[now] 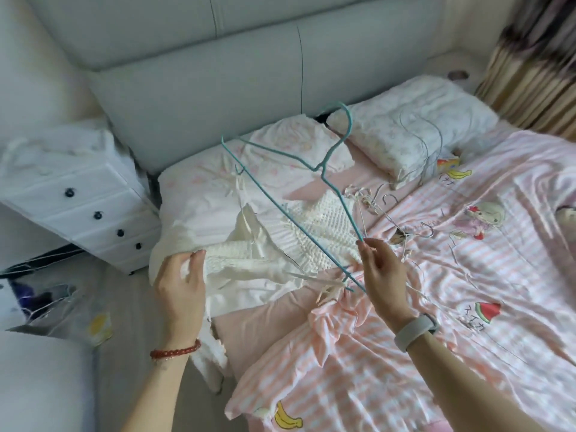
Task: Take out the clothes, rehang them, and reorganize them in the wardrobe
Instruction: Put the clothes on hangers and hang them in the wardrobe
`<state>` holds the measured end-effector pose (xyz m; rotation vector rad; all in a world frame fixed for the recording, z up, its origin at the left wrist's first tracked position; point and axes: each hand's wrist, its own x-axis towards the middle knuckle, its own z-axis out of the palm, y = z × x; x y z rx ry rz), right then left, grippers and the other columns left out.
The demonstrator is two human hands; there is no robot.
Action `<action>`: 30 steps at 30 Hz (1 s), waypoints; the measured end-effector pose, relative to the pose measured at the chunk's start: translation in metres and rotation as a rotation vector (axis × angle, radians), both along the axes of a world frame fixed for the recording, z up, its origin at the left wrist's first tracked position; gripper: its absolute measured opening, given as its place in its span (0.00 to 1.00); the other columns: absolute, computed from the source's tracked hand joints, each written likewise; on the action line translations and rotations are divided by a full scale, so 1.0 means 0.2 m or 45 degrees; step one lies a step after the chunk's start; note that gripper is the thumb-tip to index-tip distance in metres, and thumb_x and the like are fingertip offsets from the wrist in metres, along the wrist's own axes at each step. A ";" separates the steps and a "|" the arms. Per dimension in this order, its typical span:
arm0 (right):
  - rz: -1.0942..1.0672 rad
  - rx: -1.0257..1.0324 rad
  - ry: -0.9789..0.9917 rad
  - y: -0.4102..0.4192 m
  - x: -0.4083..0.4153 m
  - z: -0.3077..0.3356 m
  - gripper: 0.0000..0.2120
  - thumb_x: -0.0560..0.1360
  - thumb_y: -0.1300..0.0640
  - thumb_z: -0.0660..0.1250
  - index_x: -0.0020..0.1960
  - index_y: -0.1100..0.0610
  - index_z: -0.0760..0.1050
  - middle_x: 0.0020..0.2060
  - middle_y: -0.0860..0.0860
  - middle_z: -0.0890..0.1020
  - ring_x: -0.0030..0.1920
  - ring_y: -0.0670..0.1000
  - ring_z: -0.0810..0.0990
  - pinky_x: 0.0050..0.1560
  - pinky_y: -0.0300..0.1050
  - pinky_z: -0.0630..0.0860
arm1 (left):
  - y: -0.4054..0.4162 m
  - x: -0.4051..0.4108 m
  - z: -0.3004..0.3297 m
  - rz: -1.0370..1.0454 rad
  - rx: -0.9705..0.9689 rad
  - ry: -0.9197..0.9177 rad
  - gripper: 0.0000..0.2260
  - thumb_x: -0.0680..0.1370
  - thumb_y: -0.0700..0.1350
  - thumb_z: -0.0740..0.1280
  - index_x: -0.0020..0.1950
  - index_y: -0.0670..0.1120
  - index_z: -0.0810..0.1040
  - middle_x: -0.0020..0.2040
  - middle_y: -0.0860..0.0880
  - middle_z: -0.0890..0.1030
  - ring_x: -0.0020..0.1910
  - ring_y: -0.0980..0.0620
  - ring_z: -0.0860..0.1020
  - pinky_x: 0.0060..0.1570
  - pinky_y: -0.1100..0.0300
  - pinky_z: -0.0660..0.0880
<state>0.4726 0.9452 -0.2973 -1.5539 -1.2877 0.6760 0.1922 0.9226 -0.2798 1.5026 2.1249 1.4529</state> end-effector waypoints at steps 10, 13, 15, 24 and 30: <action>0.346 0.269 -0.113 -0.65 -0.08 0.47 0.07 0.77 0.62 0.60 0.44 0.62 0.76 0.23 0.44 0.68 0.24 0.43 0.65 0.28 0.41 0.62 | -0.91 0.03 0.62 0.181 0.369 0.147 0.06 0.73 0.39 0.70 0.45 0.36 0.79 0.41 0.50 0.77 0.41 0.58 0.73 0.43 0.71 0.66; 0.448 0.271 -0.095 -0.93 -0.07 0.51 0.09 0.77 0.62 0.59 0.40 0.61 0.73 0.25 0.47 0.70 0.27 0.50 0.68 0.31 0.50 0.65 | -1.25 0.08 0.69 0.149 0.371 0.198 0.04 0.73 0.39 0.70 0.44 0.38 0.79 0.40 0.51 0.77 0.40 0.63 0.71 0.43 0.79 0.64; 0.539 0.263 -0.087 -1.14 -0.05 0.49 0.11 0.78 0.61 0.59 0.36 0.59 0.69 0.25 0.47 0.69 0.27 0.46 0.67 0.32 0.50 0.64 | -1.48 0.10 0.66 0.134 0.316 0.209 0.03 0.73 0.40 0.70 0.43 0.41 0.79 0.38 0.54 0.77 0.38 0.62 0.72 0.41 0.78 0.65; 0.804 0.067 -0.174 -1.77 0.05 0.26 0.11 0.75 0.55 0.58 0.34 0.53 0.69 0.24 0.50 0.70 0.29 0.48 0.68 0.30 0.43 0.62 | -2.28 0.20 0.35 0.248 -0.045 -0.012 0.03 0.71 0.38 0.72 0.40 0.39 0.80 0.35 0.52 0.80 0.34 0.61 0.75 0.37 0.79 0.65; 0.932 -0.105 -0.318 -2.03 0.02 0.15 0.17 0.77 0.61 0.61 0.32 0.49 0.65 0.23 0.48 0.67 0.25 0.47 0.65 0.30 0.47 0.62 | -2.71 0.30 0.21 0.324 -0.263 -0.210 0.05 0.72 0.41 0.71 0.40 0.39 0.80 0.35 0.53 0.80 0.33 0.63 0.74 0.35 0.78 0.66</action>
